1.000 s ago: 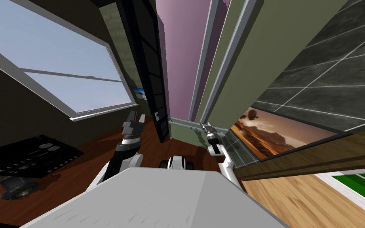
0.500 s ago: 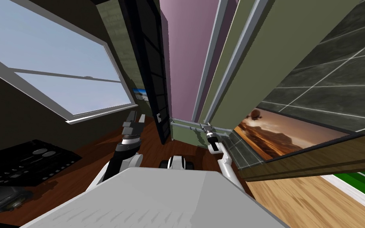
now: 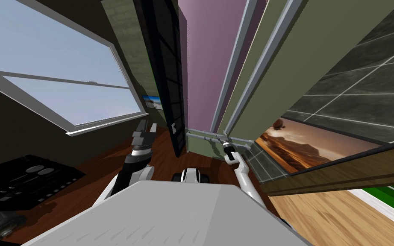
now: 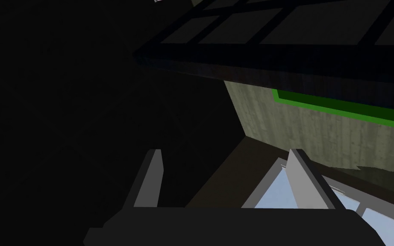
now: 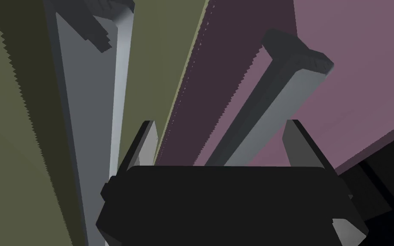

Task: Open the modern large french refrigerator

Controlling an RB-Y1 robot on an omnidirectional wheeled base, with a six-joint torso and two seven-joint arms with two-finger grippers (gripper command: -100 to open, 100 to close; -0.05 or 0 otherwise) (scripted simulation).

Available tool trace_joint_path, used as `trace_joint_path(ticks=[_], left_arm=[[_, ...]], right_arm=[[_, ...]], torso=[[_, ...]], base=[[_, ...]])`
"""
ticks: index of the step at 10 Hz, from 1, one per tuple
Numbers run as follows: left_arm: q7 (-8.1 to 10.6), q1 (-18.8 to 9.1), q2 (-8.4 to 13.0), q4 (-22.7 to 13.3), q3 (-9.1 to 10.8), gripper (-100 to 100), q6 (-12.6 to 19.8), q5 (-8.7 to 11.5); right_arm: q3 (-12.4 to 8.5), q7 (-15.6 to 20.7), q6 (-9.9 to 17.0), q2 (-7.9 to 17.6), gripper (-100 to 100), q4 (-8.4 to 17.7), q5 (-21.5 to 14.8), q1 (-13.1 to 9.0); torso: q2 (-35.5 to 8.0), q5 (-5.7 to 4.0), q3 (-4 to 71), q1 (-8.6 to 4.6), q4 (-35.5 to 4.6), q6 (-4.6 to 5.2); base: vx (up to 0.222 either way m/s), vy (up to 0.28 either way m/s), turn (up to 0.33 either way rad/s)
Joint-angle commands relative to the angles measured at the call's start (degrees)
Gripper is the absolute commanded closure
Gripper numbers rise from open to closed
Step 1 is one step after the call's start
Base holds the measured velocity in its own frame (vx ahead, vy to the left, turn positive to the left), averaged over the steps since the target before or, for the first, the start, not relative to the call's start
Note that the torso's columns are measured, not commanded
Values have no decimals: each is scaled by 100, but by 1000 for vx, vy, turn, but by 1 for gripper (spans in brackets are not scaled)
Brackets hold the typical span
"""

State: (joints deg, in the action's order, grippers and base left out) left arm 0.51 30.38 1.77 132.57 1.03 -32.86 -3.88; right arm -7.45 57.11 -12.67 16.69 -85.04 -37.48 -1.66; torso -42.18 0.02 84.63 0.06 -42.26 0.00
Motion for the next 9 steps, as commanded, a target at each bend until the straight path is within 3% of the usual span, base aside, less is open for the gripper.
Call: trace_joint_path(ticks=[1,5,6,9], left_arm=[[0,0,0,0,0,0,0,0],[0,0,-1,0,-1,0,0,0],[0,0,0,0,0,0,0,0],[0,0,1,0,1,0,0,0]], right_arm=[[-11,391,163,67,-100,323,-194,-214],[-44,1072,446,226,-100,958,-589,-611],[-44,1096,446,226,-100,958,-589,-611],[-62,1468,590,332,-100,1276,-799,-817]], torso=[[-8,-2,-4,-7,-1,-1],[-11,1,-6,6,-3,-1],[-11,-3,-7,-15,-3,0],[-8,-5,-5,-11,-2,0]], base=[[24,119,-23],[46,174,-42],[37,80,-9],[37,75,-24]])
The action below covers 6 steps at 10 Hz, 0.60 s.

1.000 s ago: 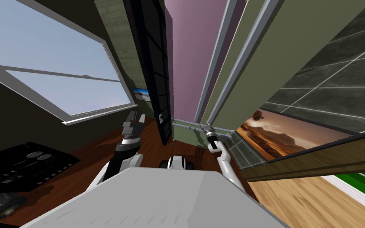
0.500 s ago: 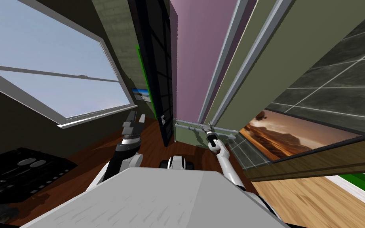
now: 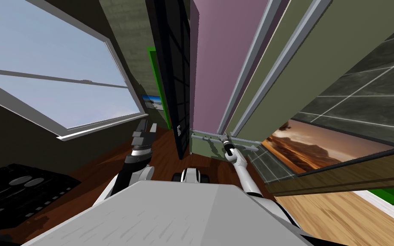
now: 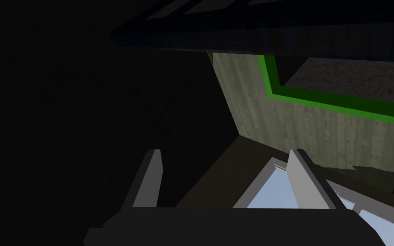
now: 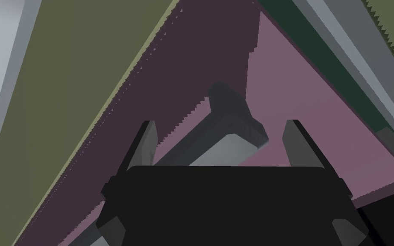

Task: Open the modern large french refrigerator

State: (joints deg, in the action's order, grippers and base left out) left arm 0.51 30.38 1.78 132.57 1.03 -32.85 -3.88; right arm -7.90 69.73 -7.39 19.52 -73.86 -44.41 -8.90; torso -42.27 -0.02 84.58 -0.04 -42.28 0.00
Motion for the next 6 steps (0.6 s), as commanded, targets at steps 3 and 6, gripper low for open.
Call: trace_joint_path(ticks=[3,6], left_arm=[[0,0,0,0,0,0,0,0],[0,-1,2,0,1,0,0,0]], right_arm=[[3,301,132,119,-100,220,-167,-134],[-348,691,265,-359,-100,412,-416,-474]], torso=[[-3,3,-2,6,-1,0],[-13,-9,-8,-33,-4,0]], base=[[25,71,-16],[-33,-93,108]])
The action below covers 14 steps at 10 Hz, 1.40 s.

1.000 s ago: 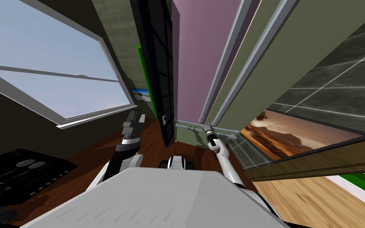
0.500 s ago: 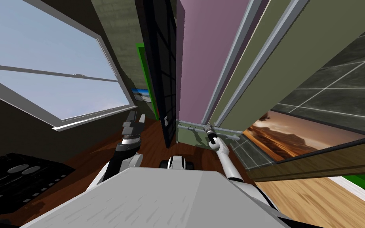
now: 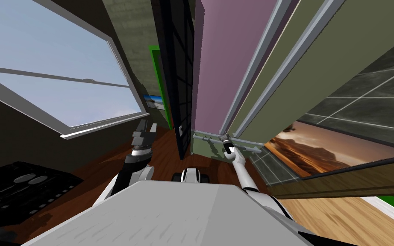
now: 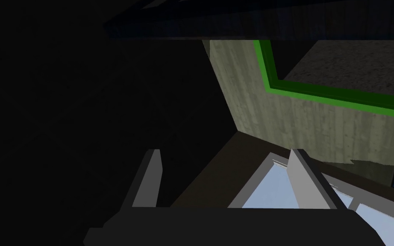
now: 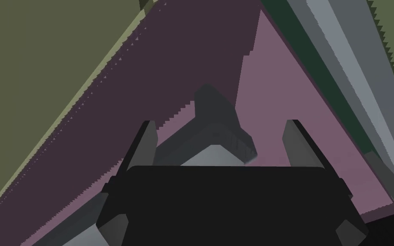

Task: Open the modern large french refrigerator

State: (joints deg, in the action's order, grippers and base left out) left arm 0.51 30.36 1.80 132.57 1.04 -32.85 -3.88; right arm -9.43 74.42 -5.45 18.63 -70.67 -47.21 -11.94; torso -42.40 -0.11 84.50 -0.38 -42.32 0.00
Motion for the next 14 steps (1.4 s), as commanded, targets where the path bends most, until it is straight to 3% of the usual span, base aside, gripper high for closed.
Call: trace_joint_path(ticks=[1,7,8,9,14], left_arm=[[0,0,0,0,0,0,0,0],[0,0,0,0,0,0,0,0],[0,0,0,0,0,0,0,0],[0,1,-1,0,0,0,0,0],[0,2,-2,1,-1,0,-1,0]], right_arm=[[-312,345,111,-431,-100,154,-217,-283],[-1017,1085,353,-1397,-100,524,-703,-955],[-920,990,344,-1306,-100,456,-651,-873],[-782,838,272,-1075,100,401,-541,-731],[-195,222,71,-270,100,93,-136,-171]], torso=[[-2,2,-1,11,0,1],[10,11,6,38,2,0],[10,10,6,35,3,1],[21,14,12,52,6,3],[-15,18,-10,36,-18,-1]], base=[[-61,-118,103],[-61,-117,115],[-33,-60,24],[37,67,-170],[65,132,-119]])
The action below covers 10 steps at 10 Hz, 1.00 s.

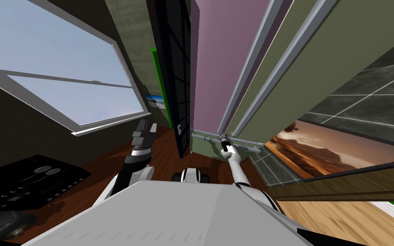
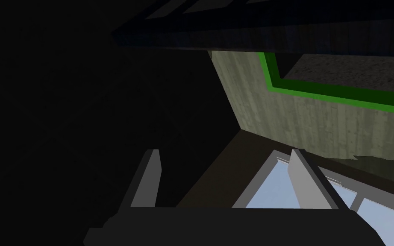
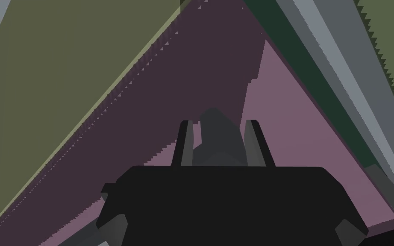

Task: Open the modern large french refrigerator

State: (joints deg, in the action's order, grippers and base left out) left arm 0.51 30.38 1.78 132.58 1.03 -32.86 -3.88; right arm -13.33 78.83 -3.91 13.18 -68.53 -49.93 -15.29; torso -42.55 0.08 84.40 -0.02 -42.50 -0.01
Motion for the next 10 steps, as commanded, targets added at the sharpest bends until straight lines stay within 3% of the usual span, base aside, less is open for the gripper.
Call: trace_joint_path(ticks=[1,3,5,6,10], left_arm=[[0,0,0,0,0,0,0,0],[0,0,0,0,0,0,0,0],[0,-1,1,0,0,0,0,0],[0,-1,-1,0,0,0,0,0],[0,-1,-1,0,-1,0,0,0]], right_arm=[[313,-342,-124,436,100,-183,218,277],[548,-589,-204,759,100,-306,380,502],[317,-470,-21,605,100,-322,303,474],[317,-470,-21,605,100,-322,303,474],[-30,-360,280,484,100,-474,239,506]], torso=[[-7,0,-3,7,3,5],[7,4,5,9,4,6],[13,-5,8,-7,8,-11],[1,5,2,43,9,1],[9,18,5,59,-4,-36]], base=[[45,135,-108],[65,114,-129],[2,119,-104],[-39,238,-162],[-60,268,-136]])
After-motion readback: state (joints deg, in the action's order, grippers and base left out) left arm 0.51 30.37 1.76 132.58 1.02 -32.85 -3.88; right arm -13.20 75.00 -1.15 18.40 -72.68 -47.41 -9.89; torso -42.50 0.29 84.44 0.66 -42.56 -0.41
